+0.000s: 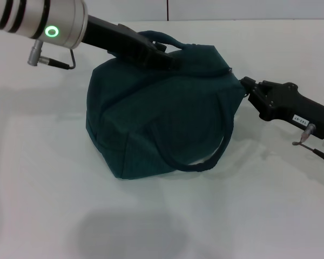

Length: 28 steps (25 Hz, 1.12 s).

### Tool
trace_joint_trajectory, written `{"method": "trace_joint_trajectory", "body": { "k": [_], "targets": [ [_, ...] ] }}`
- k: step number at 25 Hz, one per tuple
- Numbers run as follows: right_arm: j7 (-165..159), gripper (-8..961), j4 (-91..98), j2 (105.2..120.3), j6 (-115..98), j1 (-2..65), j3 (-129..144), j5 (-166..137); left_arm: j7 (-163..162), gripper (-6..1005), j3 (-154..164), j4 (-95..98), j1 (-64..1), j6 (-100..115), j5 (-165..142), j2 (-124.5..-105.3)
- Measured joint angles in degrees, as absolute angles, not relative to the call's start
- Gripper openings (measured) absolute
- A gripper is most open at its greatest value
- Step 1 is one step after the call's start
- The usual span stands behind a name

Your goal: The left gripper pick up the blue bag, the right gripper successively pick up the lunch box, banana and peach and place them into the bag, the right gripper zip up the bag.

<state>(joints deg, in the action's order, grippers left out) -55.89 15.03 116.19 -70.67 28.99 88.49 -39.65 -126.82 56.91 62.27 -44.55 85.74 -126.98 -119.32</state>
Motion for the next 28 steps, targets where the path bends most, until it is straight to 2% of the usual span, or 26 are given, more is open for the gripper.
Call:
{"method": "trace_joint_trajectory", "body": {
  "k": [14, 16, 22, 28],
  "targets": [
    [-55.9, 25, 15.5, 116.19, -71.7, 28.4, 88.1, -39.6, -128.4, 553, 60.3, 65.1, -44.4, 84.3, -129.3, -119.42],
    [-55.9, 25, 15.5, 116.19, -71.7, 28.4, 88.1, -39.5, -128.3, 385, 60.6, 65.1, -44.4, 84.3, -129.6, -119.39],
    [-55.9, 27, 15.5, 116.19, -71.8, 28.4, 88.0, -39.3, -128.1, 232, 60.7, 65.5, -43.6, 84.6, -128.4, -119.41],
    [-55.9, 28, 15.5, 116.14, -72.3, 27.7, 87.9, -36.6, -128.2, 143, 60.8, 66.3, -43.3, 87.3, -124.9, -119.18]
  ]
}}
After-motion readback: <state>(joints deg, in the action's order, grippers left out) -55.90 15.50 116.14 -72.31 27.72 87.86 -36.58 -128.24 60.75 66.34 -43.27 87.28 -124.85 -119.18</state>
